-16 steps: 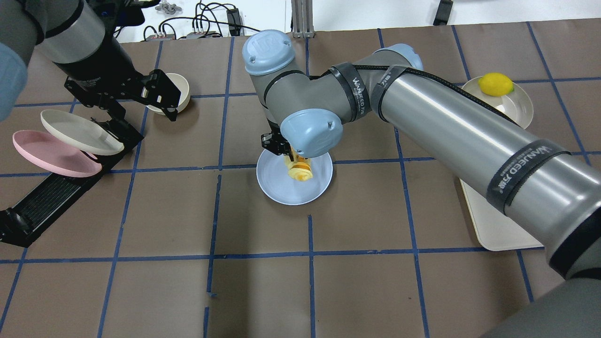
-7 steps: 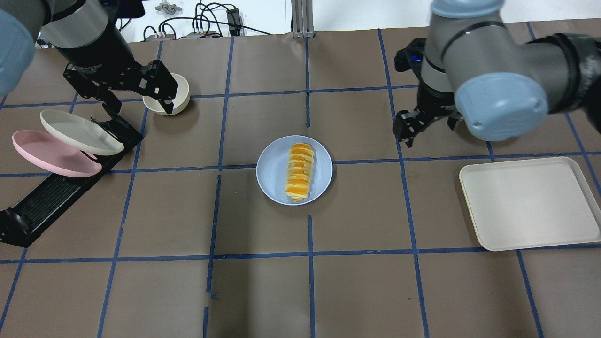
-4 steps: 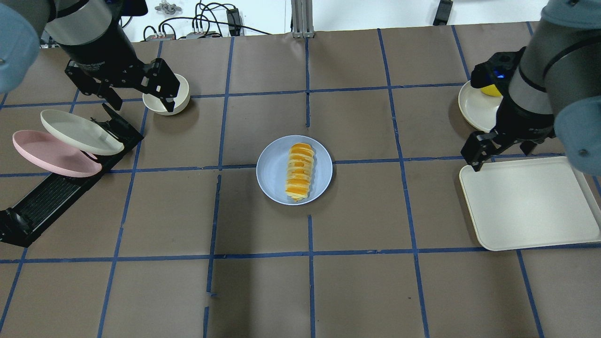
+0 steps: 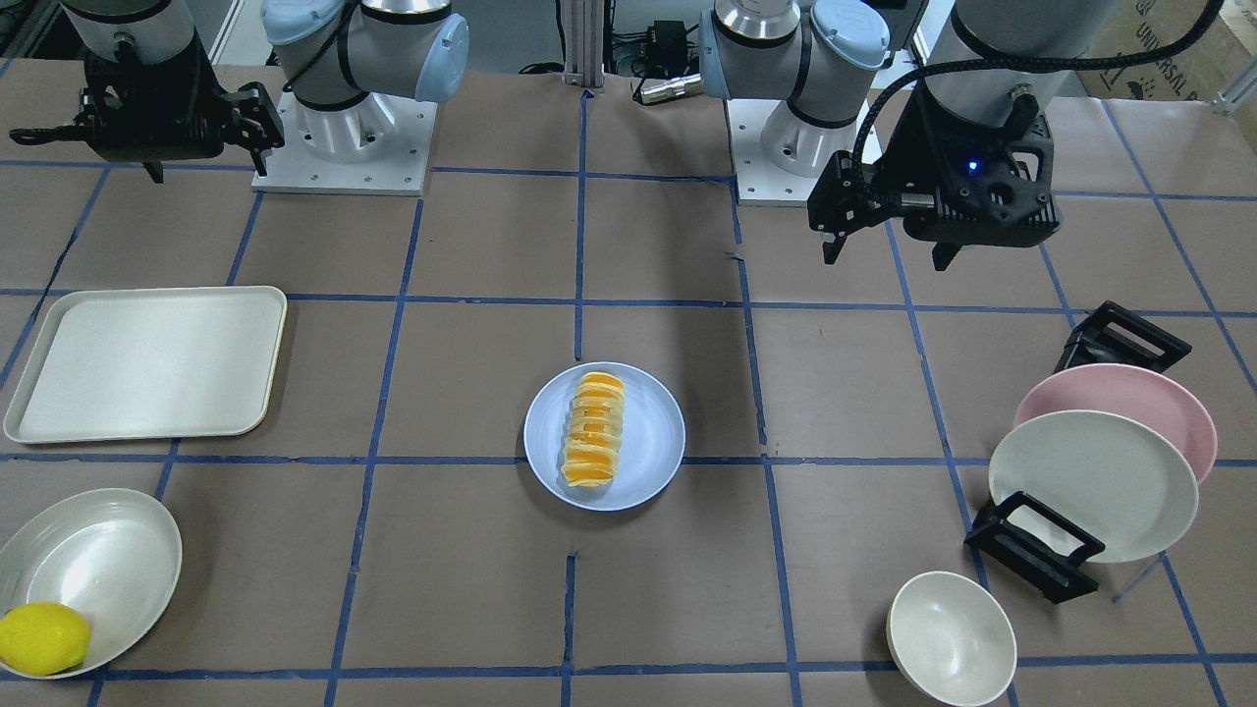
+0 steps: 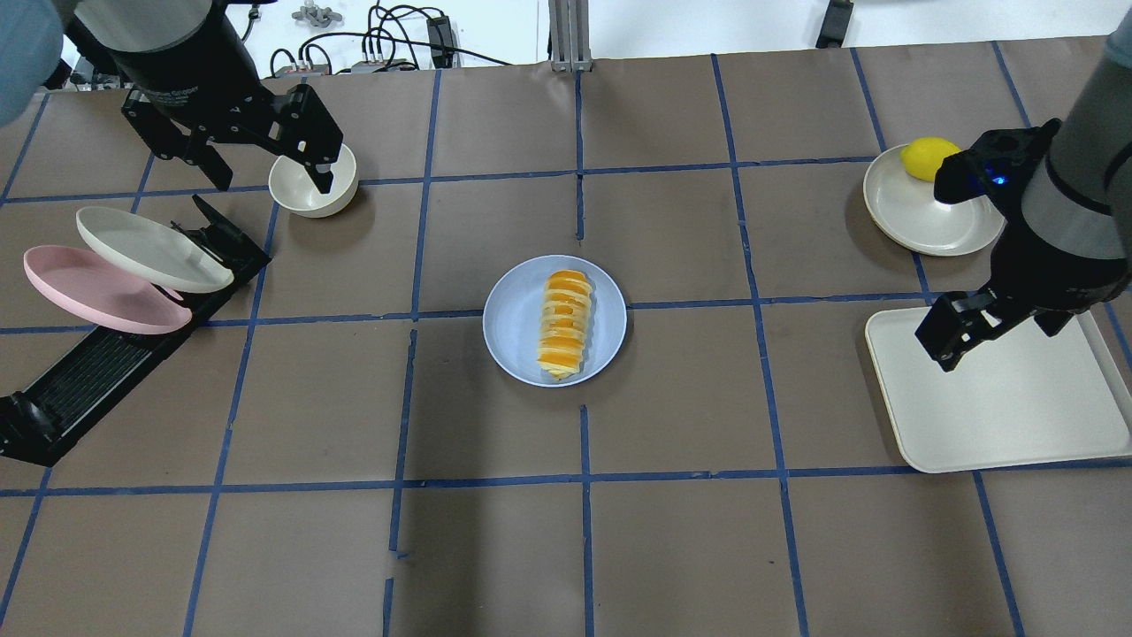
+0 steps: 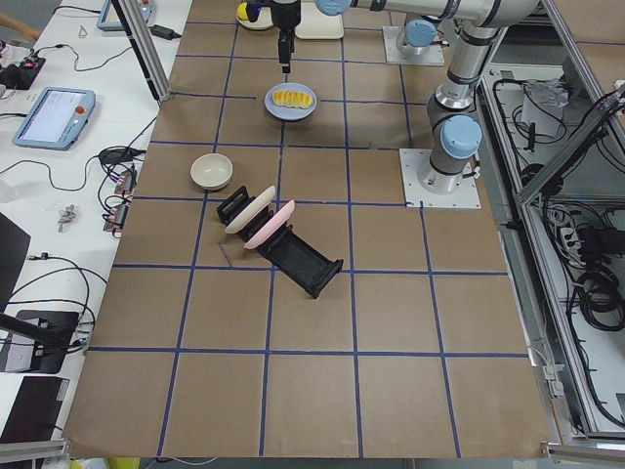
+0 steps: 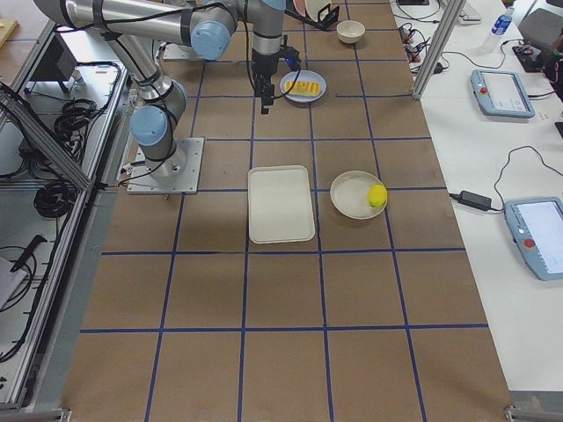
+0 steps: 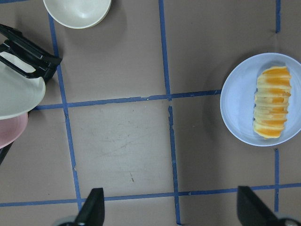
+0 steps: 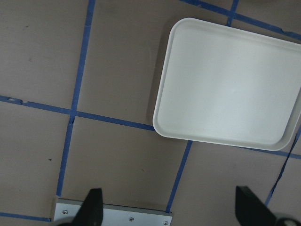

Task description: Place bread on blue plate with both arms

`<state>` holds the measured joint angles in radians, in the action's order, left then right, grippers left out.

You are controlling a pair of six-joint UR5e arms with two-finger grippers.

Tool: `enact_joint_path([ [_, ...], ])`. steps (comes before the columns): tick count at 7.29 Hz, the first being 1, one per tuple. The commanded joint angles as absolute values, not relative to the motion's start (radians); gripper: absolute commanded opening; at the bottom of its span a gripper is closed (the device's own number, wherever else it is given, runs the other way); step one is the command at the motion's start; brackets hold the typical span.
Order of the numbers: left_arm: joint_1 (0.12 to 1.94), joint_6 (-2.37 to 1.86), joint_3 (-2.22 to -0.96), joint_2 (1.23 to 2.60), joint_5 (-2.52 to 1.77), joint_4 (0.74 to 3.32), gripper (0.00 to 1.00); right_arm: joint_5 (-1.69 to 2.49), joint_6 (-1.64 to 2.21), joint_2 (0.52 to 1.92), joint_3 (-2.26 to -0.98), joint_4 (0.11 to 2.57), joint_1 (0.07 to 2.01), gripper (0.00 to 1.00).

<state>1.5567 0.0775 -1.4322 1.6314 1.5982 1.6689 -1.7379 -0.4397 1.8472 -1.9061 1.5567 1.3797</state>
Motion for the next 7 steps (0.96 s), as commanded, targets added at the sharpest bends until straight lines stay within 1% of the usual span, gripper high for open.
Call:
enact_joint_path([
  [1, 1.560, 0.066, -1.442, 1.629, 1.603, 1.672, 1.00, -1.710, -0.445, 1.850, -1.913, 1.551, 1.378, 1.00],
  [5, 1.560, 0.066, -1.447, 1.629, 1.601, 1.671, 1.00, -1.622, -0.431, 1.858, -1.911, 1.554, 1.378, 1.00],
  [7, 1.560, 0.066, -1.448, 1.631, 1.598, 1.671, 1.00, -1.536, -0.373, 1.832, -1.864, 1.554, 1.385, 1.00],
])
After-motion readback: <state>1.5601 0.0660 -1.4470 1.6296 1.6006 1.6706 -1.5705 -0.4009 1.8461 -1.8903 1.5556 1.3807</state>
